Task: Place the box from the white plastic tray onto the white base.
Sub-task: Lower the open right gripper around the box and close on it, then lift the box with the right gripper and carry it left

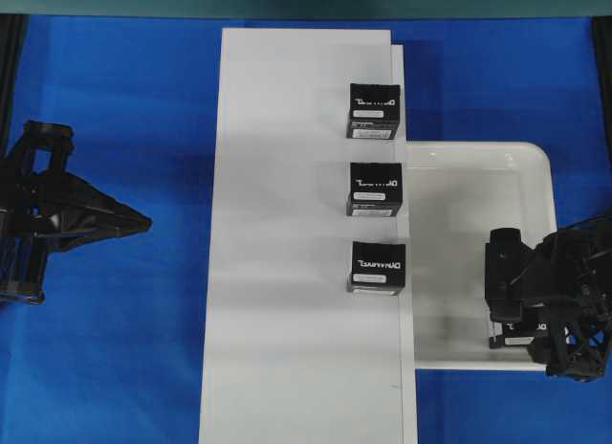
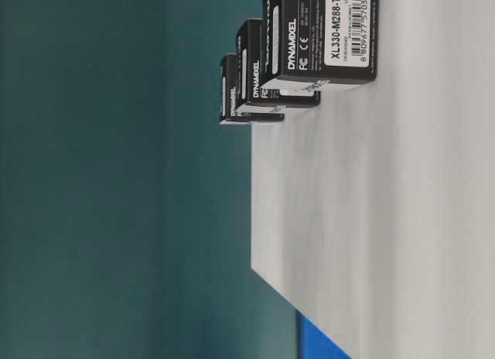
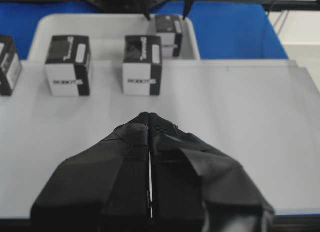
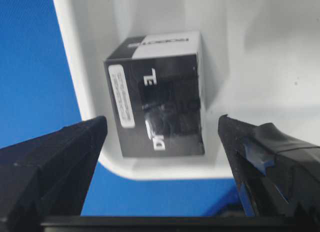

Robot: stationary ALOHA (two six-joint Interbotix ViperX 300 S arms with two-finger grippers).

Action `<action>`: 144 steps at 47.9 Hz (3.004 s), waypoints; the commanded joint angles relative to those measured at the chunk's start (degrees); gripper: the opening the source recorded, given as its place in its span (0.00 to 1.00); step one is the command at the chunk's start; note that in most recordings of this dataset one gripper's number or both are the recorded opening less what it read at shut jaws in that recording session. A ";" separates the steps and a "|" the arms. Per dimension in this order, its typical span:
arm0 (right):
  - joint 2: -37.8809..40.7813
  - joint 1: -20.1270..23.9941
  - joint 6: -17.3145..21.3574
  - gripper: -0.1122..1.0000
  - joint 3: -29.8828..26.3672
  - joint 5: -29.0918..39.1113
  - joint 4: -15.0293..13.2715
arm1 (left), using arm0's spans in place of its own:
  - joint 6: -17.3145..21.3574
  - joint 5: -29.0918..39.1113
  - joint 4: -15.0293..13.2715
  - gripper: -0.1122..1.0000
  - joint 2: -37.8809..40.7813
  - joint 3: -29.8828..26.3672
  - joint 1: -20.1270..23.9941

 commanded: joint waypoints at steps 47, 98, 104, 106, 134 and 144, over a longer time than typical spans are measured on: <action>6.42 0.79 -0.26 1.00 2.29 -8.26 0.70 | -1.23 -1.23 0.18 0.06 0.18 -1.23 -0.09; 6.68 0.88 -0.53 0.65 2.99 -9.23 1.23 | -1.23 -1.23 0.18 0.06 0.18 -1.23 0.00; 6.68 0.88 -0.53 0.65 2.99 -9.05 1.23 | -1.23 -1.14 0.18 0.06 0.18 -1.23 0.00; 6.68 0.79 -0.44 0.65 2.99 -9.05 1.23 | -1.23 -1.23 0.18 0.06 0.18 -1.23 0.00; -5.10 0.62 0.00 0.65 -14.24 14.77 1.41 | -1.23 -1.23 0.18 0.06 0.09 -1.41 0.09; -5.54 0.35 0.00 0.65 -23.20 20.30 1.41 | -1.23 -1.23 0.09 0.06 0.09 -1.41 0.09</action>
